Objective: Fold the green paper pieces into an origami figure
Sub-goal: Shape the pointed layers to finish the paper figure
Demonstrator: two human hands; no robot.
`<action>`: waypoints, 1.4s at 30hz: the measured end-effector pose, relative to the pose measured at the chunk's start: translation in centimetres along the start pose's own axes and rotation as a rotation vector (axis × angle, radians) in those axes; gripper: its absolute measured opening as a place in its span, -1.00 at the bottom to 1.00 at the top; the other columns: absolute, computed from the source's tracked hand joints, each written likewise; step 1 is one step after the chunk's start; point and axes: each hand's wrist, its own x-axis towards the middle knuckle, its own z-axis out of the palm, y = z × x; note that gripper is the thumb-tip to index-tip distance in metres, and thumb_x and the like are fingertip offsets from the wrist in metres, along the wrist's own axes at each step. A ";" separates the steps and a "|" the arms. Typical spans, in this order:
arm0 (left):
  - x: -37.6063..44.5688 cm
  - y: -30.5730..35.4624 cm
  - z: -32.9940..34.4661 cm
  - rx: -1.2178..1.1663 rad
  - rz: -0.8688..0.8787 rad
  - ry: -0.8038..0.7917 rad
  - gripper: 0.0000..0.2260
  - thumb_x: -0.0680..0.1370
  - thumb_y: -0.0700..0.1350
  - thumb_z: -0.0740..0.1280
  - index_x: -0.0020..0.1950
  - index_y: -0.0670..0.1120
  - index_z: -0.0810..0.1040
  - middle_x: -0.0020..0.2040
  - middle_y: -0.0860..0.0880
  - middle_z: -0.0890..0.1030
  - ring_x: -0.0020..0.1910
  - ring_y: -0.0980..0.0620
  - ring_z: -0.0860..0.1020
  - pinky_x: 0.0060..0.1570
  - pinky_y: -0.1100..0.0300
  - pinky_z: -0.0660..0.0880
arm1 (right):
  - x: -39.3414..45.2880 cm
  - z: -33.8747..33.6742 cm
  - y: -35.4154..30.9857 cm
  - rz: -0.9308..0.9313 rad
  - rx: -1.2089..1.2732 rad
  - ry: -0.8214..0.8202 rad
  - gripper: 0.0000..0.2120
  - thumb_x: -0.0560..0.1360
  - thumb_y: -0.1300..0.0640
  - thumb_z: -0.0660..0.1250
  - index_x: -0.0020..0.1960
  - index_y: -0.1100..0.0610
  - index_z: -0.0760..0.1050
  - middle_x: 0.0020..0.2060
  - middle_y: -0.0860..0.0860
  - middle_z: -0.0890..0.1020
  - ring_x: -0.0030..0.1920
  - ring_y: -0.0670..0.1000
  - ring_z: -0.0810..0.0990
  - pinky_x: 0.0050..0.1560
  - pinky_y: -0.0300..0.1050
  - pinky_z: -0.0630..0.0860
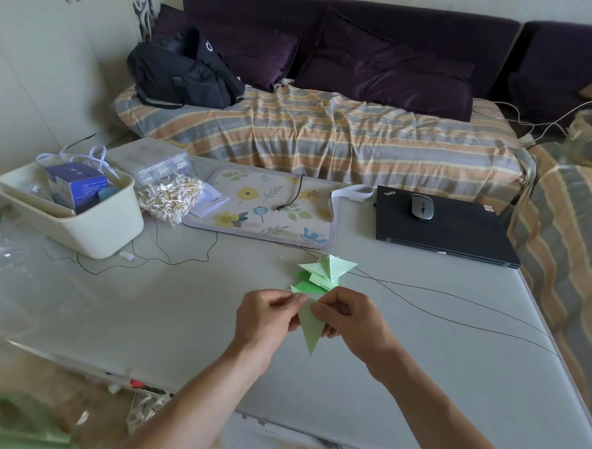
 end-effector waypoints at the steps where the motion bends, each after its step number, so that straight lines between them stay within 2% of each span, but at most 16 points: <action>1: 0.0 0.1 -0.1 0.011 0.001 0.006 -0.94 0.53 -0.14 0.48 -0.09 -0.10 0.75 -0.24 -0.05 0.75 -0.24 0.02 0.71 -0.30 0.32 0.55 | 0.0 0.0 0.0 0.002 0.005 -0.004 -0.89 0.56 0.23 0.39 -0.13 0.23 0.60 -0.37 0.05 0.67 -0.37 -0.03 0.58 -0.25 -0.18 0.52; 6: -0.3 0.7 0.0 -0.023 -0.058 -0.029 -0.88 0.56 -0.17 0.40 -0.11 -0.12 0.73 -0.20 -0.07 0.75 -0.18 0.04 0.72 -0.27 0.35 0.56 | 0.2 -0.1 0.1 0.011 -0.004 0.006 -0.87 0.58 0.23 0.35 -0.12 0.22 0.61 -0.38 0.04 0.66 -0.37 -0.03 0.57 -0.23 -0.14 0.53; 10: -0.6 1.8 0.3 -0.177 -0.150 -0.142 -0.68 0.54 -0.30 0.16 -0.08 -0.09 0.71 -0.12 -0.10 0.76 -0.15 -0.02 0.70 -0.02 0.14 0.64 | 0.3 -0.1 0.2 0.032 0.018 0.009 -0.87 0.59 0.23 0.35 -0.11 0.22 0.62 -0.36 0.06 0.66 -0.36 -0.01 0.56 -0.21 -0.11 0.53; 12: -0.2 1.8 0.4 -0.251 -0.195 -0.103 -0.62 0.51 -0.34 0.09 -0.01 -0.12 0.69 -0.10 -0.12 0.75 -0.14 -0.08 0.67 0.02 0.08 0.61 | 0.3 -0.2 0.2 0.041 0.020 0.020 -0.87 0.59 0.21 0.35 -0.10 0.22 0.62 -0.36 0.05 0.66 -0.36 -0.01 0.56 -0.21 -0.11 0.53; 14: 0.3 1.5 0.2 -0.315 -0.234 -0.035 -0.63 0.50 -0.39 0.08 0.01 -0.16 0.66 -0.16 -0.14 0.70 -0.19 -0.08 0.63 -0.06 0.11 0.58 | 0.3 -0.3 0.2 0.043 0.014 0.040 -0.87 0.58 0.21 0.35 -0.10 0.22 0.62 -0.39 0.02 0.64 -0.37 -0.03 0.55 -0.22 -0.13 0.52; 17: 0.7 1.2 -0.1 -0.380 -0.266 -0.009 -0.71 0.52 -0.41 0.11 -0.03 -0.19 0.59 -0.22 -0.13 0.61 -0.24 -0.07 0.64 -0.17 0.16 0.56 | 0.3 -0.3 0.1 0.045 0.011 0.059 -0.87 0.58 0.22 0.35 -0.10 0.24 0.62 -0.41 -0.01 0.62 -0.39 -0.05 0.53 -0.24 -0.16 0.51; 21: 0.7 0.7 -0.1 -0.322 -0.233 -0.110 -0.89 0.56 -0.25 0.33 0.04 -0.19 0.61 -0.12 -0.12 0.68 -0.21 -0.01 0.69 -0.13 0.14 0.57 | 0.2 -0.2 0.0 0.051 0.014 0.053 -0.86 0.58 0.21 0.34 -0.09 0.24 0.61 -0.41 -0.02 0.63 -0.39 -0.06 0.54 -0.24 -0.18 0.53; 25: 0.4 0.5 0.0 -0.233 -0.171 -0.193 -0.84 0.55 -0.12 0.44 0.08 -0.15 0.63 -0.10 -0.05 0.73 -0.18 0.09 0.68 -0.06 0.16 0.56 | 0.2 0.0 0.1 0.054 -0.003 0.041 -0.86 0.57 0.24 0.30 -0.09 0.25 0.61 -0.40 0.02 0.64 -0.38 -0.04 0.56 -0.22 -0.16 0.55; 27: 0.3 0.6 0.1 -0.205 -0.146 -0.226 -0.81 0.55 -0.07 0.45 0.11 -0.11 0.64 -0.03 -0.07 0.74 -0.10 0.07 0.68 -0.03 0.16 0.57 | 0.2 0.0 0.2 0.057 -0.001 0.040 -0.86 0.58 0.24 0.31 -0.08 0.27 0.61 -0.39 0.04 0.65 -0.38 -0.04 0.57 -0.22 -0.15 0.54; 32: 0.4 0.4 0.1 -0.122 -0.070 -0.203 -0.84 0.54 -0.16 0.45 0.12 -0.08 0.64 0.04 -0.07 0.73 0.06 -0.01 0.69 0.09 0.11 0.62 | 0.3 -0.2 0.3 0.054 0.001 0.056 -0.84 0.59 0.21 0.32 -0.07 0.29 0.60 -0.39 0.06 0.64 -0.38 -0.04 0.56 -0.25 -0.17 0.52; 34: 0.3 0.3 0.2 -0.086 -0.029 -0.176 -0.85 0.53 -0.15 0.48 0.08 -0.09 0.64 -0.01 -0.05 0.72 -0.01 0.04 0.68 0.07 0.11 0.62 | 0.2 -0.2 0.3 0.051 0.005 0.030 -0.85 0.58 0.23 0.31 -0.08 0.28 0.60 -0.39 0.05 0.64 -0.38 -0.05 0.56 -0.26 -0.20 0.51; 37: 0.3 -0.1 0.2 -0.015 0.044 -0.129 -0.88 0.51 -0.13 0.51 0.00 -0.10 0.65 -0.13 -0.01 0.68 -0.17 0.07 0.64 -0.11 0.21 0.61 | 0.1 0.0 0.1 0.042 0.001 -0.010 -0.88 0.57 0.23 0.34 -0.08 0.22 0.63 -0.37 0.01 0.66 -0.35 -0.07 0.56 -0.25 -0.24 0.52; 40: 0.5 -0.3 0.1 0.090 0.106 -0.074 -0.85 0.41 -0.04 0.56 -0.11 -0.02 0.66 -0.22 0.01 0.69 -0.22 -0.05 0.65 -0.13 0.04 0.60 | 0.3 0.0 0.4 0.026 -0.025 0.043 -0.90 0.53 0.19 0.41 -0.09 0.03 0.69 -0.25 -0.02 0.71 -0.23 -0.08 0.60 -0.06 -0.12 0.60; 42: 0.6 -0.5 0.1 0.158 0.128 -0.051 -0.86 0.40 -0.05 0.56 -0.18 -0.03 0.64 -0.36 0.14 0.61 -0.34 0.08 0.54 -0.25 0.15 0.48 | 0.5 -0.1 0.4 0.031 0.023 0.063 -0.81 0.54 0.22 0.37 -0.08 -0.02 0.71 -0.19 0.05 0.71 -0.16 -0.02 0.62 0.06 -0.01 0.62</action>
